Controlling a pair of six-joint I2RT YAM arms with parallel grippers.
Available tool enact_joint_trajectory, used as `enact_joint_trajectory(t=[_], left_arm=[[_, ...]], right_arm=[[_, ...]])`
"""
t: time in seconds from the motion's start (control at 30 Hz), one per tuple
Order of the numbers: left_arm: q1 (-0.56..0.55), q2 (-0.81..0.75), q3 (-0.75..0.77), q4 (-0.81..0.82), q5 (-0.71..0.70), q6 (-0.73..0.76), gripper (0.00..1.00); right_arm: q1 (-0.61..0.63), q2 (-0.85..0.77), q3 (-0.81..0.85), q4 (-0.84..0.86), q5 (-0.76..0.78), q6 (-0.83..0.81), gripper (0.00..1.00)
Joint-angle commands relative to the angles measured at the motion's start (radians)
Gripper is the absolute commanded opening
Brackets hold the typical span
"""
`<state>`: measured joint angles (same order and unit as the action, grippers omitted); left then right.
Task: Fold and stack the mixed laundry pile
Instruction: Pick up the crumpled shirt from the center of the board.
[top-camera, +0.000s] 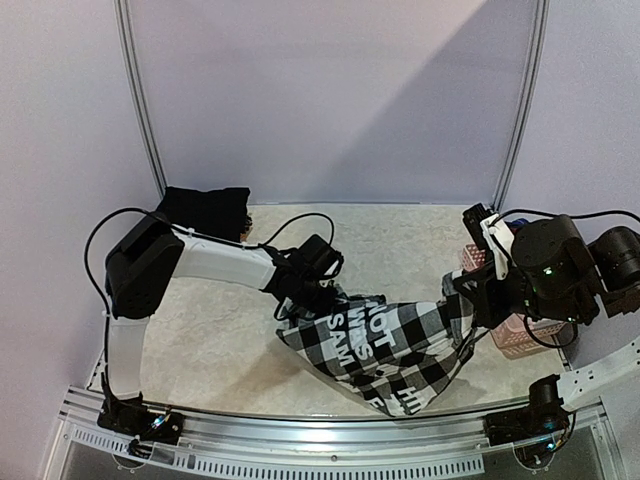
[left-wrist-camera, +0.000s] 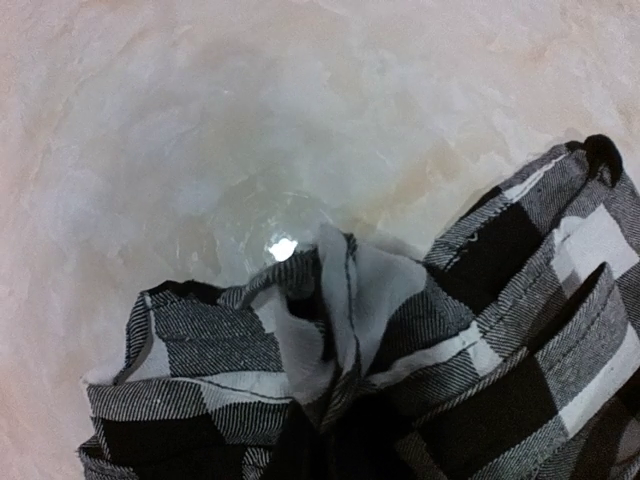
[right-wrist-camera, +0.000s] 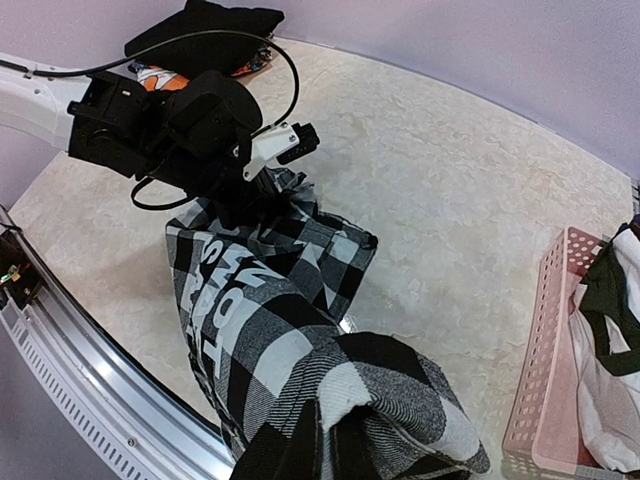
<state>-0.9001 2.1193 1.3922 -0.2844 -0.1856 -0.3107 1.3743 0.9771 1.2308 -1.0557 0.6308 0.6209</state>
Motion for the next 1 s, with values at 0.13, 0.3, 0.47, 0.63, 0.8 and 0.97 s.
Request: enact_joint_trajectory(t=[0.13,0.3,0.47,0.63,0.8,0.97], left_arm=[[0.004,-0.247,-0.120,0.023,-0.141,-0.011,0.00],[0.050,-0.467,-0.175,-0.030,-0.167,-0.019,0.00],[0.114,-0.646,-0.249,-0.054,-0.175,-0.027,0.00],[0.211,-0.862,-0.388,-0.043,-0.169,-0.048,0.00],[0.295,-1.096,-0.551,-0.009,-0.160,-0.077,0.00],[0.320,-1.254,-0.746,0.015,-0.244,-0.185,0.07]], right_arm=[[0.005,-0.072,-0.010,0.011,0.151,0.051,0.00],[0.004,-0.124,-0.030,0.114,0.187,0.012,0.00],[-0.006,-0.080,-0.004,0.116,0.253,-0.020,0.00],[-0.125,-0.035,-0.054,0.162,0.234,-0.056,0.00],[-0.361,-0.029,-0.193,0.334,0.064,-0.136,0.00],[-0.435,0.005,-0.292,0.492,0.056,-0.189,0.00]])
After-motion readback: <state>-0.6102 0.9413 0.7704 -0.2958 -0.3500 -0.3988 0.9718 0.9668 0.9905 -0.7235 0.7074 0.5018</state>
